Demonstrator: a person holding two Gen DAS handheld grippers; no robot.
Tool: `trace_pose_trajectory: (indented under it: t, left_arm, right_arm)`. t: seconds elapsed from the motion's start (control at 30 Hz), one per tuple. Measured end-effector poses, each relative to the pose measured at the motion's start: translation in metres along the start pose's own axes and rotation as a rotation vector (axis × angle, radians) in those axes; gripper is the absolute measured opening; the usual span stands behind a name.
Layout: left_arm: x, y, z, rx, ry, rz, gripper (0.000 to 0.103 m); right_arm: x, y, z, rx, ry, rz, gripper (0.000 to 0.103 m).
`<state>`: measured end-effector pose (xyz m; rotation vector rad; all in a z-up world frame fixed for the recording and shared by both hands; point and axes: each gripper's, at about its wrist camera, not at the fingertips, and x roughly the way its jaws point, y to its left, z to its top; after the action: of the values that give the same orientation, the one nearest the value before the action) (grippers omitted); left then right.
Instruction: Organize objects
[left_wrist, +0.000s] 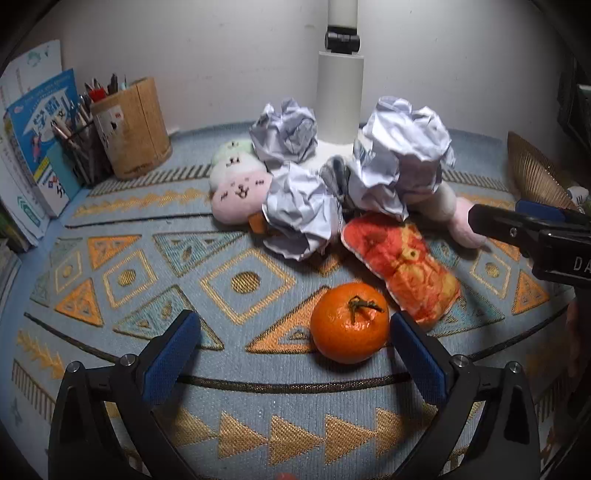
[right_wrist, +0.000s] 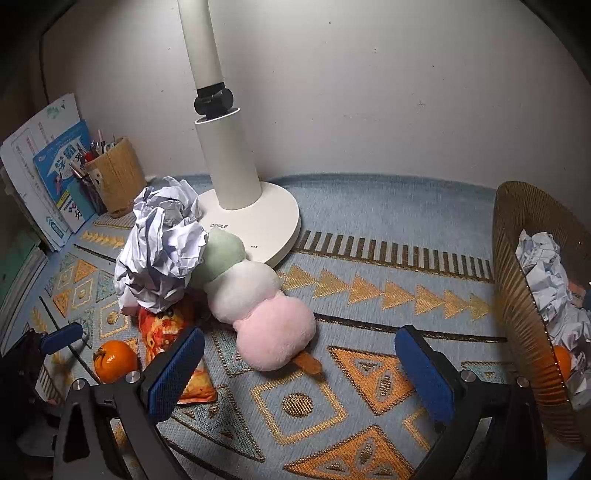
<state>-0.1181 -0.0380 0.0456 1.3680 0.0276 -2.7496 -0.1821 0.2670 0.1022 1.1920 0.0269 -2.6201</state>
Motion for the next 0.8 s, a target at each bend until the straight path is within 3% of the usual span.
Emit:
trace_pose_trajectory:
  t: [0.23,0.8]
  left_arm:
    - [0.008,-0.001,0.002,-0.021,0.014,-0.008,0.103]
    - [0.008,0.000,0.004,-0.022,0.015,-0.008,0.103]
  right_arm:
    - [0.033,0.000,-0.002,-0.041,0.087,-0.092,0.103]
    - [0.041,-0.007,0.001,-0.044,0.087,-0.080,0.103]
